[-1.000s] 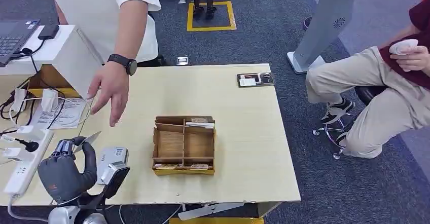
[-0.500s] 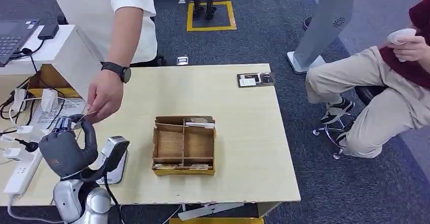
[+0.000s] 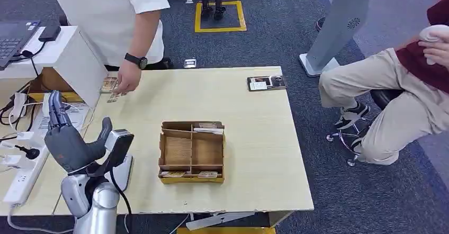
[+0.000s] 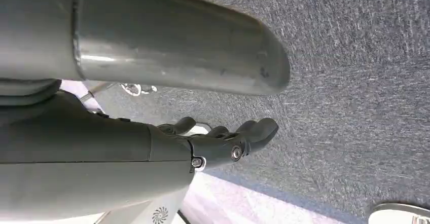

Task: Pass the card to the sensor for recognition and then transmit it.

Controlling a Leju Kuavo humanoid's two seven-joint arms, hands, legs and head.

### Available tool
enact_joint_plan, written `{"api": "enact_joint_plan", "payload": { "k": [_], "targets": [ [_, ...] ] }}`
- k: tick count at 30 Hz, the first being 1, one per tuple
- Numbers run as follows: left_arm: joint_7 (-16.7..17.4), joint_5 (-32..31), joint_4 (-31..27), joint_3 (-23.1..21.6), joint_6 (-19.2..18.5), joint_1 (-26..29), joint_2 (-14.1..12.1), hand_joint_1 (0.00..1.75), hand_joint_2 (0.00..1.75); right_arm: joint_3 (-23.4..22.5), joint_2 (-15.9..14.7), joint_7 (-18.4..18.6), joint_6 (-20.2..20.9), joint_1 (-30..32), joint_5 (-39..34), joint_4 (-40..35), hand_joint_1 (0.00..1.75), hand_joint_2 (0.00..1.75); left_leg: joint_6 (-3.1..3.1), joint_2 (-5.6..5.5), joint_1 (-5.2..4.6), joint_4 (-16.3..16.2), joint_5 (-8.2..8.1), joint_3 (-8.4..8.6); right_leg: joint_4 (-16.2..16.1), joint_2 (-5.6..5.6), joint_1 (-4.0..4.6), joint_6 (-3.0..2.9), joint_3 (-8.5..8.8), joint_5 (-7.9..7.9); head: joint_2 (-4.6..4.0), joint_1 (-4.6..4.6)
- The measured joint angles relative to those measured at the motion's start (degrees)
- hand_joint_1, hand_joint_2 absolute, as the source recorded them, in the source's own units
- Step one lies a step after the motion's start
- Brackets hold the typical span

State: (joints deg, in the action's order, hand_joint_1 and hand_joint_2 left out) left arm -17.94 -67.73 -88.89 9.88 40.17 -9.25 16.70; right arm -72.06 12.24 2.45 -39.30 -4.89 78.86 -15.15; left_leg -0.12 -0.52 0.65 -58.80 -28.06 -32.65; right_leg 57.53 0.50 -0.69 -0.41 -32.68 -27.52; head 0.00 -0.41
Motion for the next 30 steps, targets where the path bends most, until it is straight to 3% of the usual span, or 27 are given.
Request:
{"api": "enact_joint_plan", "payload": {
  "k": [6, 12, 16, 22, 30],
  "targets": [
    [-2.7, 0.6, 0.0, -0.3, 0.0, 0.0, 0.0, 0.0, 1.75, 0.0, 0.0, -0.1, 0.0, 0.0, -0.4, 0.1, 0.0, 0.0, 0.0, -0.01, 0.0, 0.0, 0.0, -0.01, 0.0, -0.01, 0.0, 0.0, 0.01, 0.0, 0.0, 0.02],
    [-11.3, 7.8, -1.4, -3.5, 0.0, 2.5, -0.5, 0.0, 1.75, 0.0, -0.2, -0.5, 0.0, 0.1, -0.9, 0.1, 0.0, 0.0, 0.01, -0.01, 0.0, 0.0, -0.01, -0.02, 0.0, -0.01, 0.0, 0.0, 0.03, -0.01, 0.0, 0.02],
    [-12.3, 8.6, -2.0, -5.0, 0.0, 4.1, -0.6, 0.0, 1.75, 0.0, -0.2, -0.5, 0.1, 0.1, -0.9, 0.1, 0.0, 0.0, 0.01, -0.02, 0.0, 0.0, -0.01, -0.04, 0.0, -0.01, 0.0, 0.01, 0.03, -0.01, 0.0, 0.02],
    [-21.1, 15.1, -5.1, -8.2, 0.0, 9.5, -1.1, 0.0, 1.75, 0.0, -0.5, -1.3, 0.2, 0.2, -1.4, 0.1, 0.0, 0.0, -0.02, -0.01, 0.0, 0.0, -0.04, -0.02, 0.0, -0.01, 0.0, 0.01, 0.03, -0.02, 0.0, 0.02],
    [-22.2, 18.4, -7.6, -14.0, 0.0, 14.7, -3.8, 0.0, 1.75, 0.0, -1.0, -1.4, 0.3, 0.3, -1.9, 0.1, 0.0, 0.0, -0.04, -0.02, 0.0, 0.0, -0.05, -0.02, 0.0, -0.02, 0.0, 0.01, 0.03, -0.02, 0.0, 0.02]
  ]
}}
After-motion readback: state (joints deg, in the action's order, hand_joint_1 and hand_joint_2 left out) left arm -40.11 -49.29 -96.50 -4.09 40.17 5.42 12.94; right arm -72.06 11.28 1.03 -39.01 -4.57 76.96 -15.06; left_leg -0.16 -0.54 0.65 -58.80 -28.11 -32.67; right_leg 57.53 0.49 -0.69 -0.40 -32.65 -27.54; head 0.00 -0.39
